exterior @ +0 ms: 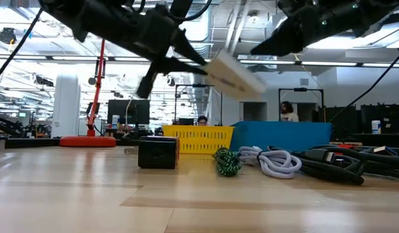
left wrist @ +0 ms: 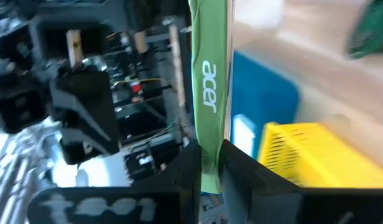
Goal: Pick and place items into bin
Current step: Put the cardreader box into the dark blue bin
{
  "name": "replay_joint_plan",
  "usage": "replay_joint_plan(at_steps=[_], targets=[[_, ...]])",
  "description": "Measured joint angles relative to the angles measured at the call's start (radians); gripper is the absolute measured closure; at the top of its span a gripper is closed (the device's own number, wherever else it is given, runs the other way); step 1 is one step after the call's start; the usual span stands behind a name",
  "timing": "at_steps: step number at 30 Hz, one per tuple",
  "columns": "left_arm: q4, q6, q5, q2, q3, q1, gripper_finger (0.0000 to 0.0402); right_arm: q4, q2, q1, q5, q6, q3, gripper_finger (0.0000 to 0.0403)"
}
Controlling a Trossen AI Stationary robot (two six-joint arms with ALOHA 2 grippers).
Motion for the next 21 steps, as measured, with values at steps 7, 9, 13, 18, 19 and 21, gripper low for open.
replay_joint_plan(at_steps=[7, 9, 13, 18, 19, 21], targets=[[0.07, 0.045, 0.127, 0.0, 0.048, 0.093, 0.0375, 0.036, -0.09, 0.0, 0.001, -0.007, 0.0, 0.0316], [0.035, 0.049, 0.181, 0.0, 0.081, 0.119, 0.0375, 0.033, -0.116, 0.0, 0.001, -0.007, 0.0, 0.0316], [-0.044, 0.061, 0.272, 0.0, 0.15, 0.173, 0.0376, 0.026, -0.156, 0.0, 0.001, -0.007, 0.0, 0.0316], [-0.126, 0.061, 0.346, 0.0, 0.225, 0.244, 0.0376, 0.022, -0.168, 0.0, 0.001, -0.007, 0.0, 0.0316], [-0.125, 0.061, 0.366, 0.003, 0.236, 0.256, 0.0376, 0.023, -0.168, 0.0, 0.001, -0.007, 0.0, 0.0316], [-0.12, 0.061, 0.392, 0.017, 0.261, 0.275, 0.0376, 0.022, -0.168, 0.0, 0.001, -0.007, 0.0, 0.0316]])
